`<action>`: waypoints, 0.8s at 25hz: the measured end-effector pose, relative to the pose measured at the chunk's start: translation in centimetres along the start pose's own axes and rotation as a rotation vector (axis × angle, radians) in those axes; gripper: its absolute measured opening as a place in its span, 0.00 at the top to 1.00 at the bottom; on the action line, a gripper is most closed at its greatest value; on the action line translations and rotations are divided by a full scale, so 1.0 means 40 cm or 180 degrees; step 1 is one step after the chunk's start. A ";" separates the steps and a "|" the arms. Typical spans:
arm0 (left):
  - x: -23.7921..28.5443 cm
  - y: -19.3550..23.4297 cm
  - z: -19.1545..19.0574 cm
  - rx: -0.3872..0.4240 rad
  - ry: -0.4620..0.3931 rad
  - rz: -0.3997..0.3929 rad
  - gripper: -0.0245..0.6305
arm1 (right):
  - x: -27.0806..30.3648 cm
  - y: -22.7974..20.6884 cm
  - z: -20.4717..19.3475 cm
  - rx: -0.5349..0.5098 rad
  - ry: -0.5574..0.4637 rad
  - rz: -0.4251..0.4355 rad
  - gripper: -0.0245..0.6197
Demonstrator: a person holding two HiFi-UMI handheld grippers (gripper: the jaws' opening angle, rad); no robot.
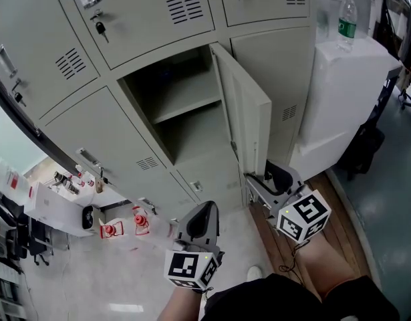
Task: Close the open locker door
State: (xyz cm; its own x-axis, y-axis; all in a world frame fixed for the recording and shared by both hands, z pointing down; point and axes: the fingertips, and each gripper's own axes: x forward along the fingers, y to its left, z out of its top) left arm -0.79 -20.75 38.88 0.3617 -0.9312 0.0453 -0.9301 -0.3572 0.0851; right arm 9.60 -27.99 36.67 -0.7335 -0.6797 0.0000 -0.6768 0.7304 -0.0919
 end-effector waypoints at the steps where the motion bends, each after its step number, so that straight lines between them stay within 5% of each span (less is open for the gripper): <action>1: 0.004 0.000 0.000 0.0010 0.0000 0.0000 0.93 | 0.002 -0.003 0.001 -0.0002 -0.0004 0.0007 0.55; 6: 0.007 0.000 0.001 0.0036 0.0018 0.0022 0.93 | 0.009 0.000 0.001 -0.0009 0.0009 0.0065 0.63; 20: -0.001 0.034 -0.013 -0.0058 0.0025 0.0116 0.93 | 0.051 0.070 -0.008 -0.0242 0.0221 0.0291 0.64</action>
State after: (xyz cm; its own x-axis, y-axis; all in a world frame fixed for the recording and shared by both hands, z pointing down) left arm -2.03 -21.14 39.51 0.3281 -0.9430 0.0565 -0.9415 -0.3215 0.1014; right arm 6.19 -27.31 36.72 -0.7930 -0.6058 0.0642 -0.6079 0.7938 -0.0188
